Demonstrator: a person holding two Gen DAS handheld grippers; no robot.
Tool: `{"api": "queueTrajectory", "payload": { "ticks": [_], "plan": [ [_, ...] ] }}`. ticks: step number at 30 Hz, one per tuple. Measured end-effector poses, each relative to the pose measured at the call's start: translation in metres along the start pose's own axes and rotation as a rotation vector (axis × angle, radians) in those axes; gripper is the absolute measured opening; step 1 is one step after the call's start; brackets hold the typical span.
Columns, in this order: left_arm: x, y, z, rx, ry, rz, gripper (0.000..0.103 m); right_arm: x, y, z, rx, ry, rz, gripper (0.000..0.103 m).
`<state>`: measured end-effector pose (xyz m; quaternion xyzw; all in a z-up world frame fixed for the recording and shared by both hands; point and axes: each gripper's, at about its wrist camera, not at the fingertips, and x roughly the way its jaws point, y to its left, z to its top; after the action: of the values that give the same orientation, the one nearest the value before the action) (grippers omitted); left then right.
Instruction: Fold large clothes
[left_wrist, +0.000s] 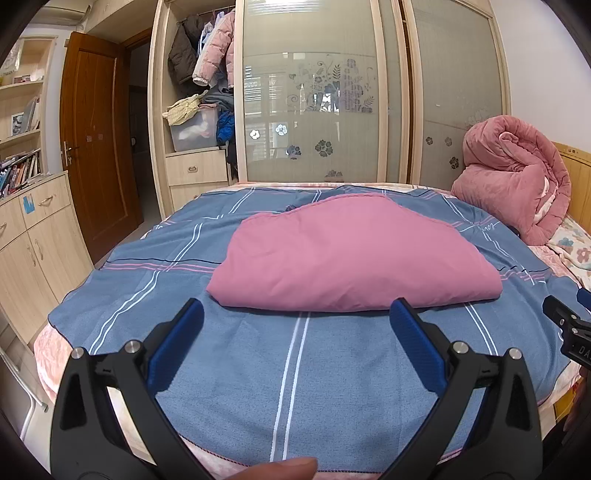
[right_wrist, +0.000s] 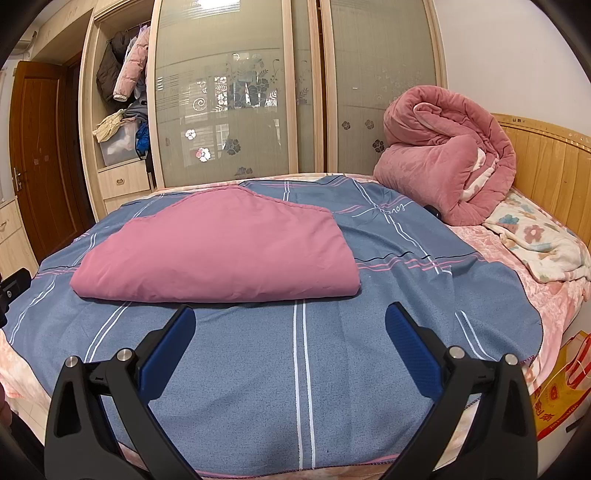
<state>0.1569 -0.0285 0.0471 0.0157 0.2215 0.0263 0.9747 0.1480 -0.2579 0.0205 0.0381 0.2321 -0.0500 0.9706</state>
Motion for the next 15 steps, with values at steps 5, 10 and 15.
{"api": "queueTrajectory", "payload": {
  "ticks": [5, 10, 15],
  "plan": [
    [0.0008, -0.0004, -0.0007, 0.0, 0.002, 0.004, 0.101, 0.0011, 0.0002, -0.0014, -0.001, 0.0, 0.0, 0.102],
    [0.0009, 0.0008, -0.0009, -0.002, 0.002, 0.004, 0.101, 0.0014, 0.0007, -0.0014, -0.008, 0.001, 0.001, 0.102],
    [0.0021, 0.0018, -0.0009, 0.003, 0.006, 0.008, 0.101, 0.0025, 0.0005, -0.003, -0.007, 0.002, 0.001, 0.102]
  ]
}}
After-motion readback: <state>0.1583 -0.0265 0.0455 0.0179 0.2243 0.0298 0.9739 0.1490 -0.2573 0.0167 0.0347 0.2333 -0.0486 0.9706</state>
